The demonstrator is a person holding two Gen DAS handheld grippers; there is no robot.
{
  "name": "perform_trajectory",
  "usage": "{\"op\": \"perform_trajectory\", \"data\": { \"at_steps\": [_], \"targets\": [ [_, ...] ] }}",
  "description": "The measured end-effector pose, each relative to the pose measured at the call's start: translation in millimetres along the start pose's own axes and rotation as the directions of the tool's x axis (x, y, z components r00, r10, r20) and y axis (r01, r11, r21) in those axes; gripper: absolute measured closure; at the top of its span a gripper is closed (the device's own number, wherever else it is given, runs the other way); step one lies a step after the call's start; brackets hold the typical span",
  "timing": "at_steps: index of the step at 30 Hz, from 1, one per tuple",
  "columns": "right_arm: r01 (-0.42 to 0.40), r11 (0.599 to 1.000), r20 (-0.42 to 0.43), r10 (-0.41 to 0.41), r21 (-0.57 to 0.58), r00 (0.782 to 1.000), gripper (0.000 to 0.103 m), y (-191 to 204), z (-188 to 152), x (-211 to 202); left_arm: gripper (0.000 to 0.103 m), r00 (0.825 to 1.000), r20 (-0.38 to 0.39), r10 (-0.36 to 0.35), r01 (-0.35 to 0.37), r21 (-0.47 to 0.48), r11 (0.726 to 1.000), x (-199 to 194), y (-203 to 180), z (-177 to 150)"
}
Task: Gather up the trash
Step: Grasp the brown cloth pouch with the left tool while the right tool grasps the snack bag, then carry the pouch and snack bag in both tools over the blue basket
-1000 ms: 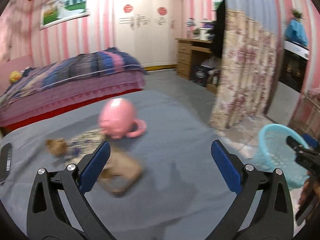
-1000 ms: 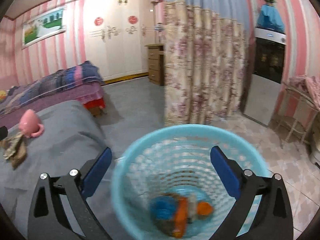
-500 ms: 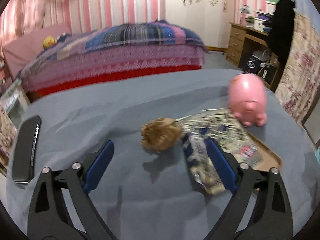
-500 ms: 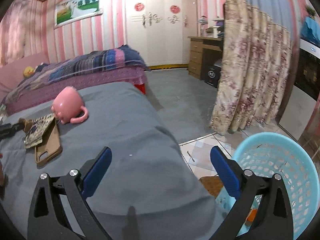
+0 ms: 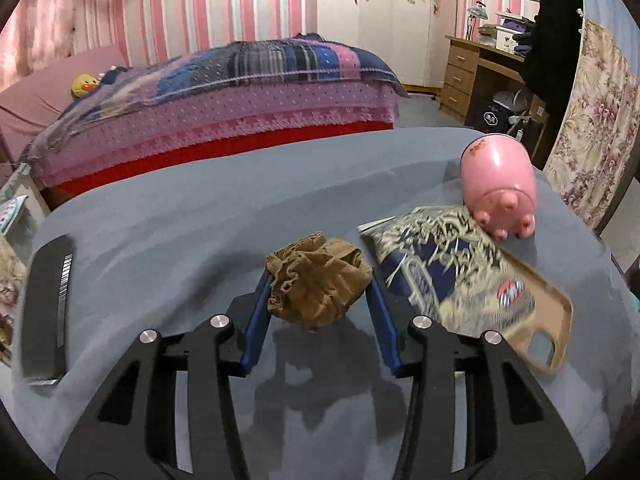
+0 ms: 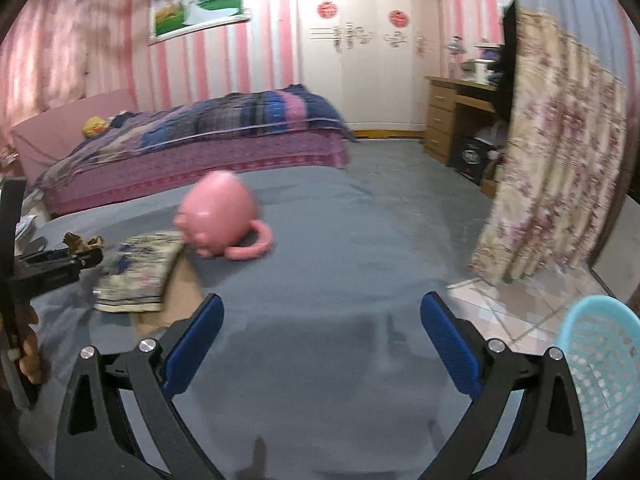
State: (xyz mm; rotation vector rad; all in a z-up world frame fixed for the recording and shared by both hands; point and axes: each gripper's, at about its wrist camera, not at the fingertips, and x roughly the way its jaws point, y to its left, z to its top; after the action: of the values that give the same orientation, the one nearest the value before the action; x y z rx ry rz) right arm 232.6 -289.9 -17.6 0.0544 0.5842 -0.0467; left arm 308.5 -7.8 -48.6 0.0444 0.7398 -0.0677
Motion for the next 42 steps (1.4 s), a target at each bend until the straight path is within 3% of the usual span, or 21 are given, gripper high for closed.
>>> {"op": "perform_trajectory", "data": {
  "at_steps": [10,18,19,24,26,35,42],
  "targets": [
    [-0.171,0.979,-0.112,0.159,-0.108,0.981,0.009,101.3,2.6,38.5,0.058,0.991,0.034,0.126,-0.126,-0.017,0.992,-54.7,54.8,-42.9],
    [-0.236,0.968,-0.243,0.209,-0.087,0.947,0.047,135.2,0.8,75.4,0.058,0.992,0.008,0.125,-0.124,-0.09,0.988,-53.5,81.0,-52.2],
    [-0.225,0.969,-0.239,0.197,-0.097,0.951,0.05,137.3,-0.7,75.9,0.058,0.992,0.006,0.127,-0.126,-0.09,0.988,-52.4,81.5,-52.5],
    [-0.273,0.954,-0.234,0.24,-0.125,0.942,0.089,144.9,-4.2,73.5,0.058,0.989,0.012,0.149,-0.148,-0.066,0.987,-51.4,74.4,-50.5],
    [-0.268,0.953,-0.21,0.235,-0.145,0.949,0.094,146.5,-4.5,67.1,0.058,0.987,0.014,0.162,-0.161,-0.063,0.985,-54.3,71.8,-49.8],
    [-0.298,0.949,-0.106,0.287,-0.103,0.952,0.099,95.2,2.6,6.5,0.058,0.989,0.062,0.135,-0.131,-0.066,0.989,-83.4,43.9,-37.8],
    [-0.232,0.972,-0.047,0.23,-0.042,0.972,0.099,9.4,0.8,-52.5,0.058,0.99,0.127,0.061,-0.06,-0.008,0.998,-110.2,-30.5,-26.1]
  ]
}}
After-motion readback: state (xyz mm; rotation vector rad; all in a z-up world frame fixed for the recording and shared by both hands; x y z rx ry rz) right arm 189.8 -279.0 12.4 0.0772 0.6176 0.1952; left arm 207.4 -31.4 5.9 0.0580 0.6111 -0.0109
